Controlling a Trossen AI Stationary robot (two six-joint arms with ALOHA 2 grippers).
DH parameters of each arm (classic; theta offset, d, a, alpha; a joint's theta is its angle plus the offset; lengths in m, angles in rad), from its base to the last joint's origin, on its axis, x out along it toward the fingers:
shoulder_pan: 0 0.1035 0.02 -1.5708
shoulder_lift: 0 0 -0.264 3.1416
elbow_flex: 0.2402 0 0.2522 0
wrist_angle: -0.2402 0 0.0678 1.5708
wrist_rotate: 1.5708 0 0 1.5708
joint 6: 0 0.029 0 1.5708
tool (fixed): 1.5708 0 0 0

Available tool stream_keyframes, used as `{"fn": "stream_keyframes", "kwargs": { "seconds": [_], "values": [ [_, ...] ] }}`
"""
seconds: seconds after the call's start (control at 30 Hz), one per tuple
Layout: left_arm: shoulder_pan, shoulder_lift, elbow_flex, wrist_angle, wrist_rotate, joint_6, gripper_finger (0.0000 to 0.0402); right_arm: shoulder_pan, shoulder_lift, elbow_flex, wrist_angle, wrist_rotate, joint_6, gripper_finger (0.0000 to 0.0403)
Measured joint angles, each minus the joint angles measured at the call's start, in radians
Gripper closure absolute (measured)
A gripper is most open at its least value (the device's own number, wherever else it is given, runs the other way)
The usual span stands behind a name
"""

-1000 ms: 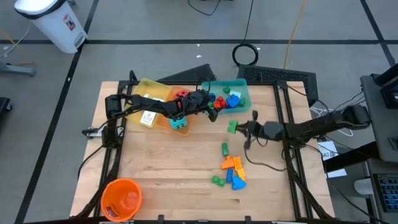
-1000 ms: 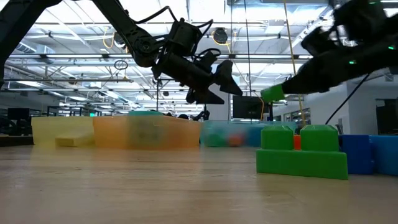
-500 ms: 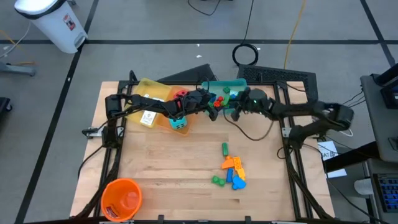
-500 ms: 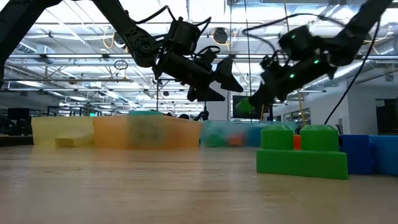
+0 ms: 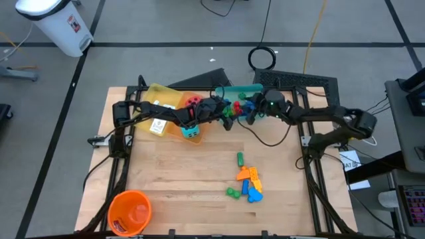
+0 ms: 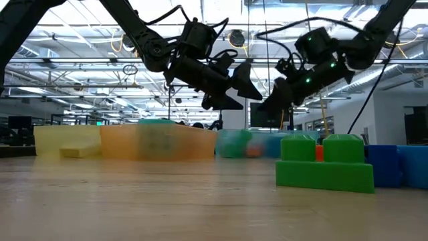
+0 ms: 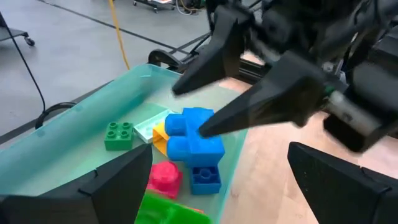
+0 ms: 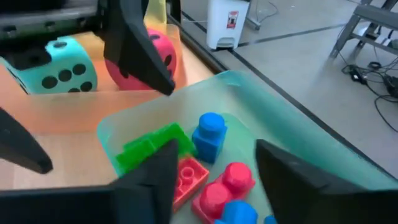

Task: Pick & Place Toys
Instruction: Put the green game piece into the blue bin

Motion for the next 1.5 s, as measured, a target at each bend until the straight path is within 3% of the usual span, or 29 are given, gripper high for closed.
{"fn": "stream_keyframes", "kwargs": {
  "seconds": [0.1, 0.2, 0.37, 0.43, 0.6, 0.73, 0.93, 1.37, 1.5],
  "values": [
    [-0.006, 0.0, 0.0, -0.003, 0.005, 0.0, 0.0023, 0.013, -0.089, 0.0, -0.083, -0.001, 0.001, 0.0162],
    [-0.009, 0.0, 0.0, -0.016, 0.107, -0.001, 0.0023, 0.05, -0.197, 0.0, -0.205, -0.002, 0.021, 0.0121],
    [-0.048, 0.0, 0.0, -0.104, 0.396, 0.129, 0.0023, 0.136, -0.371, 0.0, -0.428, -0.001, 0.117, 0.0101],
    [-0.095, 0.0, 0.0, -0.176, 0.439, 0.245, 0.0023, 0.179, -0.421, -0.001, -0.489, -0.002, 0.138, 0.0104],
    [-0.224, 0.038, 0.0, -0.207, 0.409, 0.552, 0.0023, 0.273, -0.498, -0.022, -0.525, -0.002, 0.156, 0.012],
    [-0.291, 0.077, 0.0, -0.123, 0.248, 0.679, 0.0023, 0.323, -0.514, -0.048, -0.485, -0.001, 0.158, 0.0132],
    [-0.292, 0.106, 0.0, -0.1, 0.153, 0.676, 0.0023, 0.342, -0.512, -0.06, -0.467, -0.001, 0.156, 0.0144],
    [-0.263, 0.172, 0.002, -0.017, 0.258, 0.705, 0.0023, 0.342, -0.512, -0.06, -0.424, -0.001, 0.124, 0.0147],
    [-0.259, 0.175, 0.001, -0.016, 0.257, 0.625, 0.0023, 0.342, -0.512, -0.06, -0.427, -0.001, 0.141, 0.0147]
  ]
}}
